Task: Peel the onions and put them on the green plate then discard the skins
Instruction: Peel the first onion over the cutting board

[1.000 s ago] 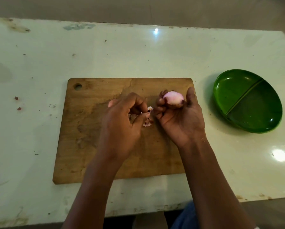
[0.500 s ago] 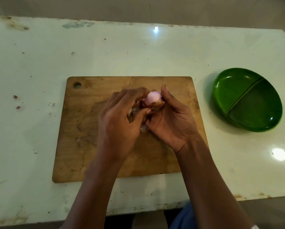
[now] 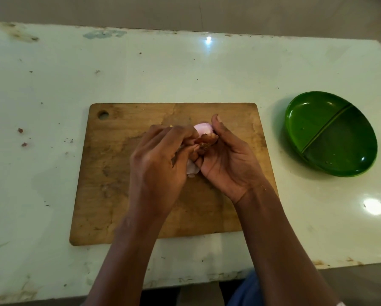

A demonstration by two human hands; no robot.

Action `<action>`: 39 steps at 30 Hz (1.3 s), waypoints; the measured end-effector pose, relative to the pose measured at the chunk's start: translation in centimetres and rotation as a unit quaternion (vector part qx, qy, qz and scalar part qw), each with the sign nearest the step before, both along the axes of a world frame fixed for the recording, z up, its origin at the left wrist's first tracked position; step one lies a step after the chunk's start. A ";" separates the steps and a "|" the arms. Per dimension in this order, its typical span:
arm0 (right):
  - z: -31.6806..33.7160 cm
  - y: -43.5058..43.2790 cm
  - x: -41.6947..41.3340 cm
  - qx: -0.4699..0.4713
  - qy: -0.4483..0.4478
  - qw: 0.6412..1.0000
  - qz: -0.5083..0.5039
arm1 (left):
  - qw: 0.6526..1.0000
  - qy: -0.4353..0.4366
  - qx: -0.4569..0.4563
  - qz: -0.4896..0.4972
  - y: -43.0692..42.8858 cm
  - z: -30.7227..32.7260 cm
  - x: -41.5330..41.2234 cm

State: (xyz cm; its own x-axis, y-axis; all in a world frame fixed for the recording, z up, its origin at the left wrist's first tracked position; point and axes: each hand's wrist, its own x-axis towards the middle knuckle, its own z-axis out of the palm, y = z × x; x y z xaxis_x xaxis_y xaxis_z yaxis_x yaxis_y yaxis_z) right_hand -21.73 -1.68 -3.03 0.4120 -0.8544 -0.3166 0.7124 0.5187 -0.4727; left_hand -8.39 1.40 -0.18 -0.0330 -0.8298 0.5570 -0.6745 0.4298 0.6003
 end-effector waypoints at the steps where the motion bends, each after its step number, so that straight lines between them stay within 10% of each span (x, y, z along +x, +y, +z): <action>1: 0.0 -0.1 0.1 0.004 -0.006 1.000 -0.011 | 1.000 0.008 0.003 0.001 0.0 0.0 0.0; 13: 1.4 -0.4 -0.2 0.093 0.021 0.983 -0.155 | 0.999 0.043 0.005 0.009 0.0 0.2 -0.2; 29: 1.5 0.3 0.8 -0.026 0.095 0.994 -0.056 | 0.999 0.038 0.014 0.003 0.0 0.2 -0.4; 39: 2.2 -0.1 1.1 0.056 0.062 0.991 -0.106 | 0.991 0.125 0.035 0.035 -0.2 0.0 0.0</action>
State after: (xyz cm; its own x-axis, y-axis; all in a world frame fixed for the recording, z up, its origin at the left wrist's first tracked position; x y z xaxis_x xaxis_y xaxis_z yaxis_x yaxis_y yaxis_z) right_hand -20.61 -1.73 -0.78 0.1792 -0.8745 -0.4507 0.7513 0.4174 -0.5113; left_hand -8.39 1.16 -0.18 0.1576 -0.8622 0.4814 -0.5283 0.3382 0.7787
